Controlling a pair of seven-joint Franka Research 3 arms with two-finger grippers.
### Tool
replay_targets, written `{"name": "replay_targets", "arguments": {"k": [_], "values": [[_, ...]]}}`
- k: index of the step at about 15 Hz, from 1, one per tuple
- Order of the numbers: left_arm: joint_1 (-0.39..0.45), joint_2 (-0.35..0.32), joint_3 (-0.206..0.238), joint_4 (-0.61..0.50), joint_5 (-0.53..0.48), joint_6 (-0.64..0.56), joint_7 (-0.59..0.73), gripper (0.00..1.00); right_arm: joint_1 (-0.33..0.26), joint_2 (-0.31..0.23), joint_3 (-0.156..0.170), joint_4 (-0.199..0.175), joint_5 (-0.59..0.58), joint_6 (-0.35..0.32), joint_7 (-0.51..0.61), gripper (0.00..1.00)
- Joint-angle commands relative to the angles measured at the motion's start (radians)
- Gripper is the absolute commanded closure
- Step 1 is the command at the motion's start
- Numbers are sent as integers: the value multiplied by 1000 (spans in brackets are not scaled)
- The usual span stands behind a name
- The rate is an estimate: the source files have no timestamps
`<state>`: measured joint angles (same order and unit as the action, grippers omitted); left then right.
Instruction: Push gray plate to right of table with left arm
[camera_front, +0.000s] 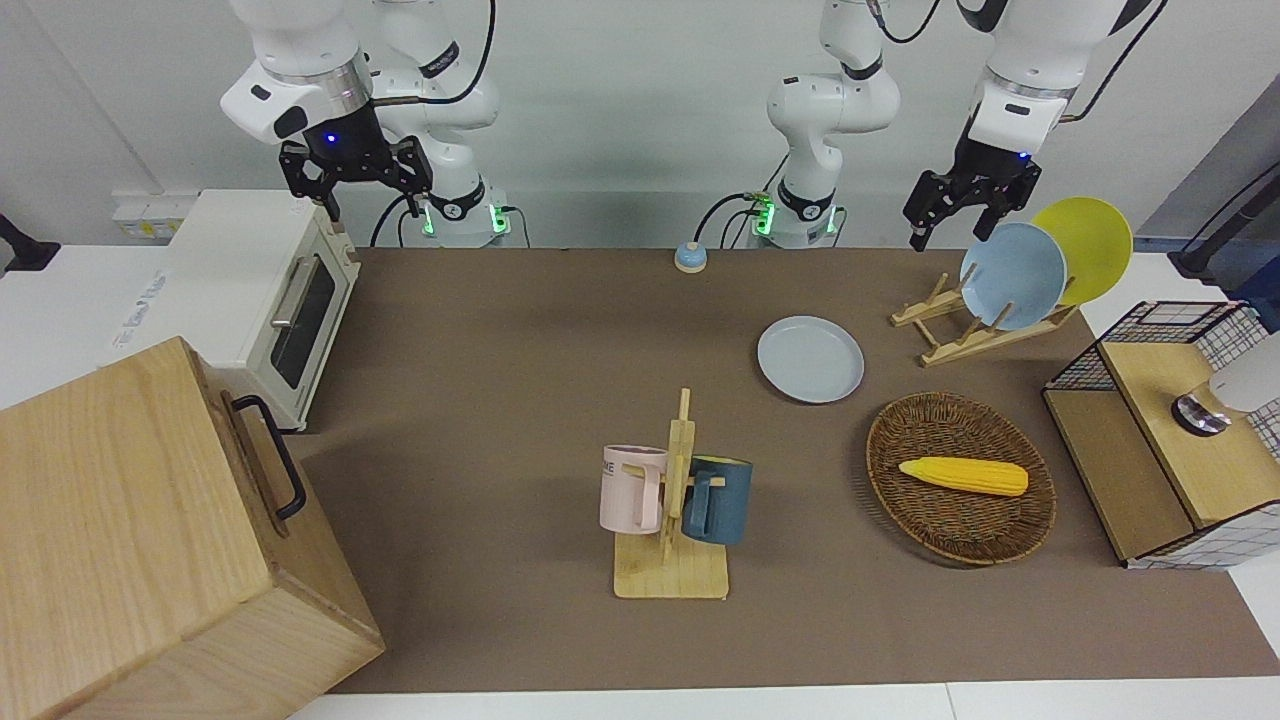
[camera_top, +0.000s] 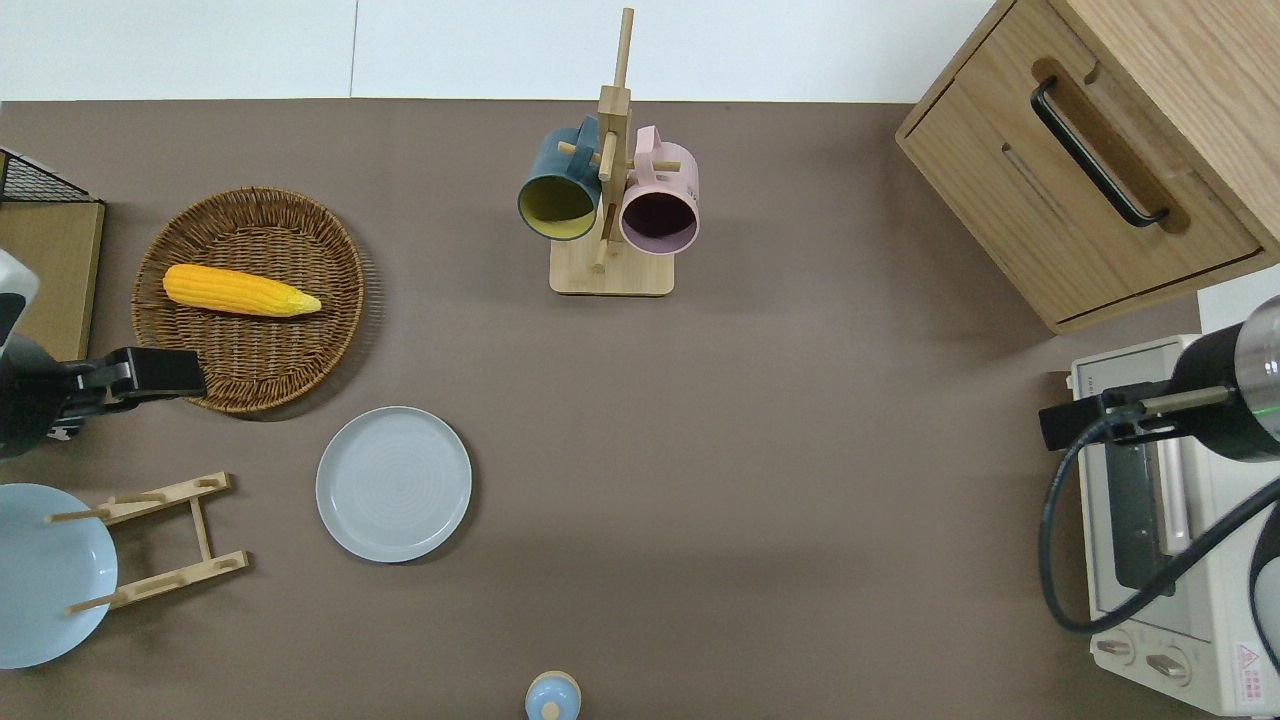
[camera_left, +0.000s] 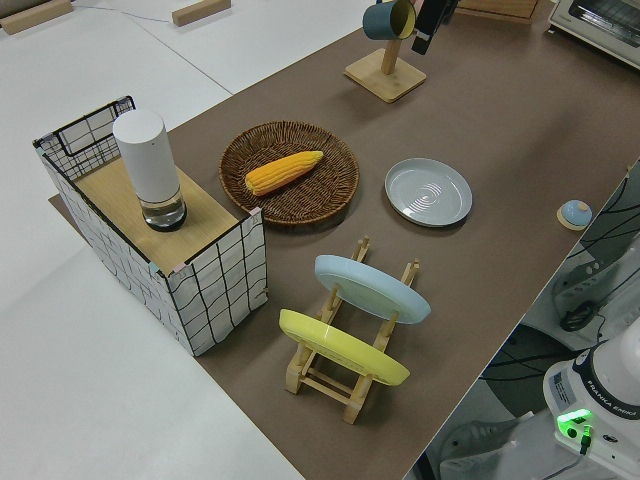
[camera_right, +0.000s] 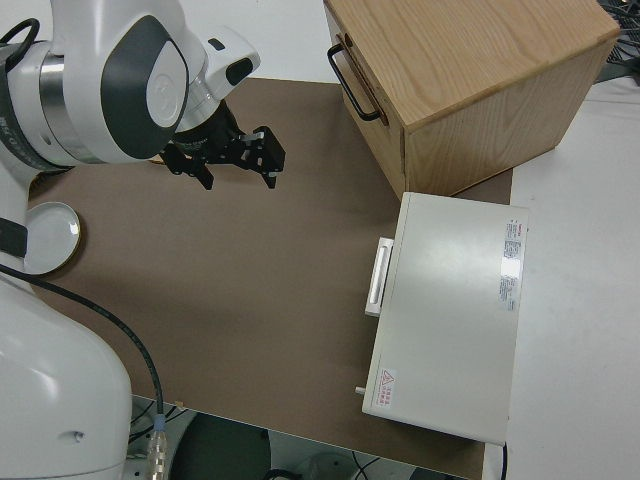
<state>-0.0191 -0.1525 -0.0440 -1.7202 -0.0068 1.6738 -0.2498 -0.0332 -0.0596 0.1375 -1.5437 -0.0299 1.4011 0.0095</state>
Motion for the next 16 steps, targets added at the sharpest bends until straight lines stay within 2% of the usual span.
{"name": "replay_targets", "arguments": {"k": [1, 16], "values": [[-1, 1, 4, 11, -13, -16, -6, 5, -24, -9, 19, 0, -8, -14, -8, 5], [1, -9, 6, 7, -12, -85, 0, 5, -24, -9, 19, 0, -8, -14, -8, 5]]}}
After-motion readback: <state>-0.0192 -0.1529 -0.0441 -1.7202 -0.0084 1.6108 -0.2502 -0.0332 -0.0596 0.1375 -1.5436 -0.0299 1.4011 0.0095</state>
